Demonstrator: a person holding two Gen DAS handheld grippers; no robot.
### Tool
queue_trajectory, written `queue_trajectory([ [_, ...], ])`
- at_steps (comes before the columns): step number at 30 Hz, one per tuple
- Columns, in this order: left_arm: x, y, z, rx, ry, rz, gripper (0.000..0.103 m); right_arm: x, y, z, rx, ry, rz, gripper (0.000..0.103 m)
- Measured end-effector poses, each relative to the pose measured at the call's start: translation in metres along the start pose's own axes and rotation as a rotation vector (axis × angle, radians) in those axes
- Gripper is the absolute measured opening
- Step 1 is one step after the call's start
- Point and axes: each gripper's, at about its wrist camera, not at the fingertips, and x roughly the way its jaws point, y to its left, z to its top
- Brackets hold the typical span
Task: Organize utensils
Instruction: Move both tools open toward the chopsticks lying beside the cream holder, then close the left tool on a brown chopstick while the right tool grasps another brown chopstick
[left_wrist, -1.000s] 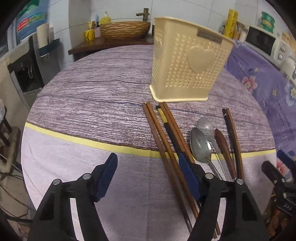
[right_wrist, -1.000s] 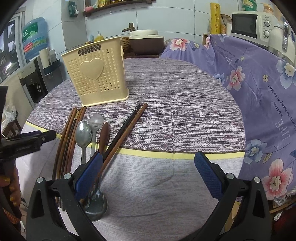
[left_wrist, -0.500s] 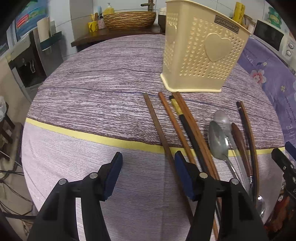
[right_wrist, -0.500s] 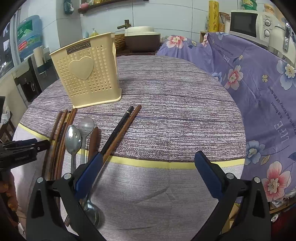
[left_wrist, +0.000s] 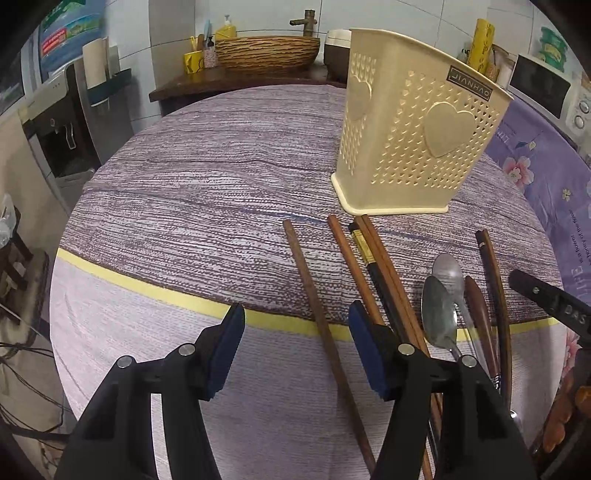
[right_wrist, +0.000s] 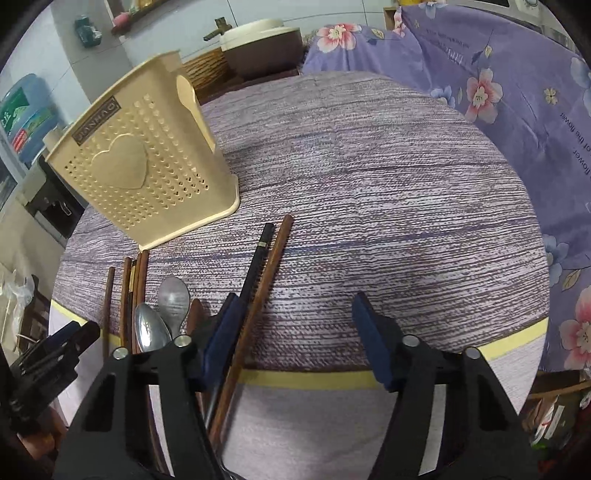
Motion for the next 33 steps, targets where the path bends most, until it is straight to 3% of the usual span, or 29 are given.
queue_trajectory([
  [9, -0.001, 0.008, -0.004, 0.000, -0.006, -0.002, 0.059, 0.009, 0.011, 0.004, -0.044, 0.034, -0.065, 0.026],
  [20, 0.007, 0.002, 0.010, 0.003, 0.003, -0.006, 0.058, 0.020, 0.019, 0.023, -0.037, 0.044, -0.063, 0.025],
  [24, 0.018, -0.006, 0.016, 0.005, 0.028, 0.011, 0.046, 0.024, 0.025, 0.025, -0.064, 0.042, -0.076, 0.025],
  [26, 0.025, -0.009, 0.017, 0.001, 0.053, 0.016, 0.035, 0.025, 0.025, 0.027, -0.071, 0.040, -0.079, 0.020],
  [33, 0.036, -0.018, 0.025, 0.032, 0.059, 0.078, 0.025, 0.033, 0.023, 0.041, -0.050, 0.049, -0.058, 0.012],
])
